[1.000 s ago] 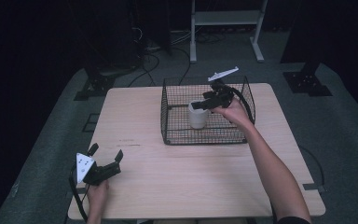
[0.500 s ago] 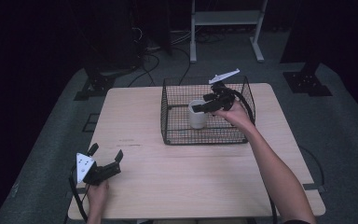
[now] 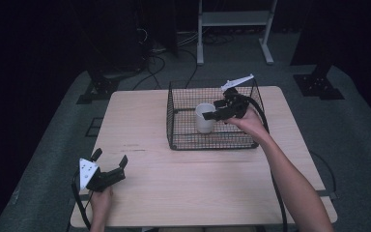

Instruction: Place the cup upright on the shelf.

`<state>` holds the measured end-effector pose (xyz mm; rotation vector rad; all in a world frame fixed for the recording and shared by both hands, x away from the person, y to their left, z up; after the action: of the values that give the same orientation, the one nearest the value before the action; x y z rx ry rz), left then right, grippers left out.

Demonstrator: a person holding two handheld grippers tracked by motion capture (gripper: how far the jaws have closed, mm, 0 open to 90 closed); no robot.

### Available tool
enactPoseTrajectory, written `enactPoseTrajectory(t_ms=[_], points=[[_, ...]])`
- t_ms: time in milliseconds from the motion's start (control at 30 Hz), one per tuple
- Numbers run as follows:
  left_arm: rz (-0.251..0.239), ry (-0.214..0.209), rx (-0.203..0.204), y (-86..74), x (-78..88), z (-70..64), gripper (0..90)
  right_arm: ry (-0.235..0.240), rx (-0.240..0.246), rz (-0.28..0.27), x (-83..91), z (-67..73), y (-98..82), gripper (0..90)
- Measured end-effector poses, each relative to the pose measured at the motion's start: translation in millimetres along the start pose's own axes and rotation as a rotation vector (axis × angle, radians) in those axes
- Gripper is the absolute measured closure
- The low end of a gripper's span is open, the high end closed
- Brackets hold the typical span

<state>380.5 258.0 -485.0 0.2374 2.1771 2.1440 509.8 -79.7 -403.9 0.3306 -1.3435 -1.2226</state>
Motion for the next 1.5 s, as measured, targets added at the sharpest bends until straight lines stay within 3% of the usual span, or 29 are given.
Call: enactPoseTrajectory(t_ms=[1033, 1267, 1500], points=[[0.0, 0.001, -0.007, -0.1, -0.3, -0.5, 0.0, 0.037, 0.078, 0.038, 11.7, 34.0, -12.9, 14.6], [0.0, 0.0, -0.009, -0.1, -0.3, -0.7, 0.0, 0.043, 0.074, 0.047, 15.1, 36.1, -23.9, 14.6], [0.001, 0.001, -0.009, -0.2, -0.4, -0.8, 0.0, 0.048, 0.068, 0.022, 22.9, 38.9, -32.3, 14.6]])
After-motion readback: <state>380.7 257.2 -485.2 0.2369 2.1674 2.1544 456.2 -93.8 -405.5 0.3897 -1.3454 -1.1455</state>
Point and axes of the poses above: each handheld gripper's, and its own axes: x roughly backward along the jaws, y roughly out of its top, z roughly to its left, the point moved 10 cm from there along -x, roughly forward along the jaws, and after that the axes turned 8 degrees about y, right-handed, at the moved point
